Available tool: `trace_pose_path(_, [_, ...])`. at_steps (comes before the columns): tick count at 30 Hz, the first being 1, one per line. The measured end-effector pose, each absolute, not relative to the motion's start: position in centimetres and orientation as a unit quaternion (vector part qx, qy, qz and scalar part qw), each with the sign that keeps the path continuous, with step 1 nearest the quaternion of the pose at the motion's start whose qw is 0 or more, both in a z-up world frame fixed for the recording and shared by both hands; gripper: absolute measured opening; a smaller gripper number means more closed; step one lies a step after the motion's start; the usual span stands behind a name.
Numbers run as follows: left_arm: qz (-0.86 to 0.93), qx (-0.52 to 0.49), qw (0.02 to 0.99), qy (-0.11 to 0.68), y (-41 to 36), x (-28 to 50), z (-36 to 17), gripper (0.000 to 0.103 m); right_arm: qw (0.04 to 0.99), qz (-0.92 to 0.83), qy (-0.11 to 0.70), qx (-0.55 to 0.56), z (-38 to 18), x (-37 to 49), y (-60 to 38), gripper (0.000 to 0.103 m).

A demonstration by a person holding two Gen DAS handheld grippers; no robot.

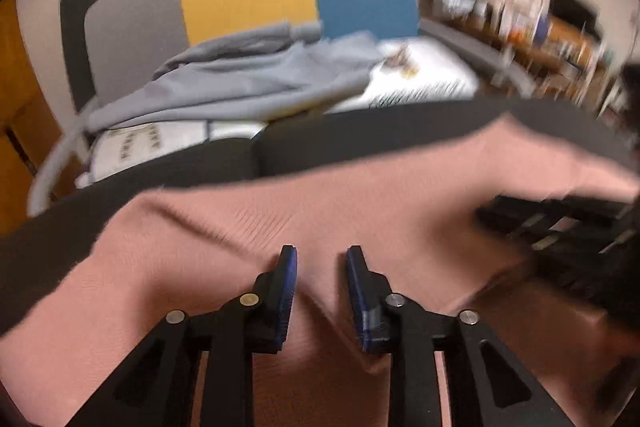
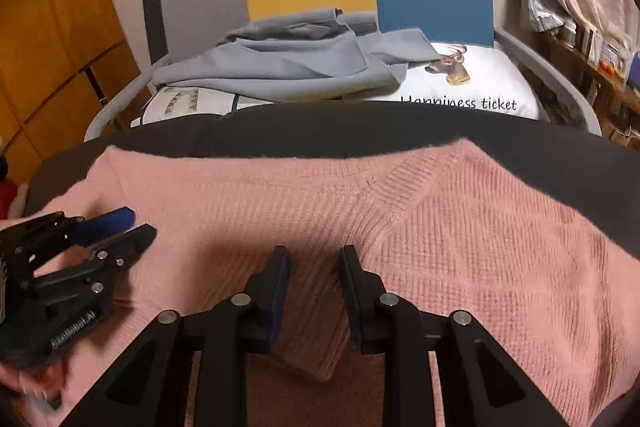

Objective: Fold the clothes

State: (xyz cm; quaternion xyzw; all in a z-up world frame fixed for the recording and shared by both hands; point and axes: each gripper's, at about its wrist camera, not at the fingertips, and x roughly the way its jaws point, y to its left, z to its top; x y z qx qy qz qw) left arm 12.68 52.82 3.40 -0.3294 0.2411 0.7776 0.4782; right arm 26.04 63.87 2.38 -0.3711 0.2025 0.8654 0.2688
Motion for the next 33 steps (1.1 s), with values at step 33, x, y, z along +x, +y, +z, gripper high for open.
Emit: trace_pose_path(33, [0.872, -0.457, 0.036, -0.17, 7.4, -5.8, 0.3, 0.08, 0.253, 0.876, 0.071, -0.404, 2.7, 17.2, 53.0, 0.032])
